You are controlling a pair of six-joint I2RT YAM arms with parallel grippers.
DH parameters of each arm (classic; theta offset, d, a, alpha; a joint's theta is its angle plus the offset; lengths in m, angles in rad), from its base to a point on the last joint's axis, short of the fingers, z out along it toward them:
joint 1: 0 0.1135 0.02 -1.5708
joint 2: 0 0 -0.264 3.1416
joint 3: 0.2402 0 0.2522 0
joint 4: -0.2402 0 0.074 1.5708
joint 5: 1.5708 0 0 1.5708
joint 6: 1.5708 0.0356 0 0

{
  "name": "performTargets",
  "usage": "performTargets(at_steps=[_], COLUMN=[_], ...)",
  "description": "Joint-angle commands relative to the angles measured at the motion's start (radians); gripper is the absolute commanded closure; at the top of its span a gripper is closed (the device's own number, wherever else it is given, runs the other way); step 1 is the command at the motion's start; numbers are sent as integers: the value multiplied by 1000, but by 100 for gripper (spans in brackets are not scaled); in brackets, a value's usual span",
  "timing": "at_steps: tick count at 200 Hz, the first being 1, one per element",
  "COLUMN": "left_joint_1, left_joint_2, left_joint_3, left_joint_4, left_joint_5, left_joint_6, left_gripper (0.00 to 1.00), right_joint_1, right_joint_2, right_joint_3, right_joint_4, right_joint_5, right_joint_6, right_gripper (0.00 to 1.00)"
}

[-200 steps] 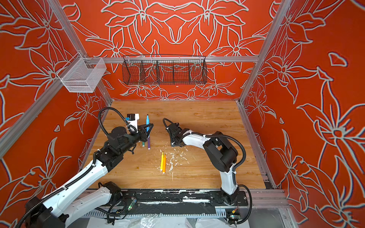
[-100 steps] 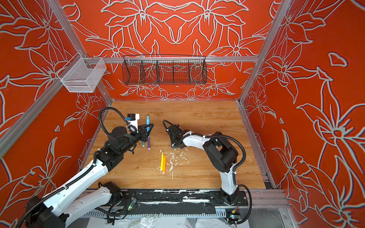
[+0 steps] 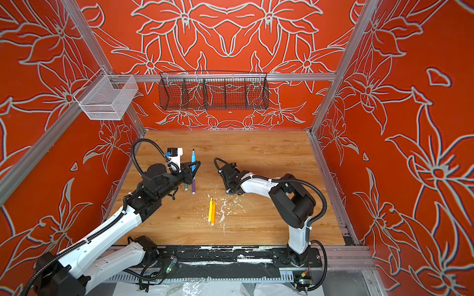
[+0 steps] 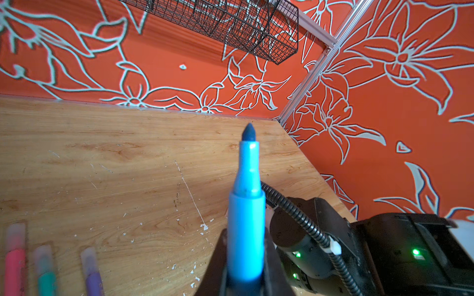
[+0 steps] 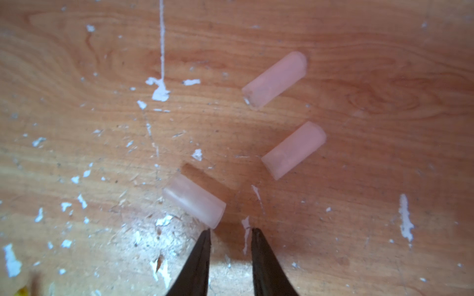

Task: Insert the pens into the pen caps
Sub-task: 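Move the right gripper down over the translucent caps on the table, then lower the right gripper onto the nearest translucent cap and close on it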

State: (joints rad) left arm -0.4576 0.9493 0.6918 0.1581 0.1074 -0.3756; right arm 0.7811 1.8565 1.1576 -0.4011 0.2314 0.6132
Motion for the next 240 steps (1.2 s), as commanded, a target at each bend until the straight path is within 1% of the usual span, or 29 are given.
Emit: performTargets(at_steps=[1,25,45,141,176,195,213,240], left_joint_1=[0,0,0,0,0,0,0,0], left_joint_2=[-2,-4,-6,-23,-23,-23,-23,-24], left_joint_3=[11,11,11,8,8,9,10,8], left_joint_4=[17,16,15,8,7,9,9,8], left_joint_5=[8,6,8,1,-2,0,1,1], left_joint_6=[-10,-8,-8,-5,-3,-3,-5,-4], left_gripper=[100,100,100,100,100,100,100,100], right_joint_1=[4,0,-3,-4,-5,-4,-1,3], right_joint_2=[31,60,76,177,141,91,52,45], right_joint_3=[35,67,90,241,251,227,208,205], right_joint_4=[-37,-52,-56,-81,-92,-82,-68,-62], right_joint_5=[60,67,68,46,42,42,23,-19], right_joint_6=[13,13,12,-2,-4,-5,-10,-17], right_gripper=[73,77,78,80,80,79,75,69])
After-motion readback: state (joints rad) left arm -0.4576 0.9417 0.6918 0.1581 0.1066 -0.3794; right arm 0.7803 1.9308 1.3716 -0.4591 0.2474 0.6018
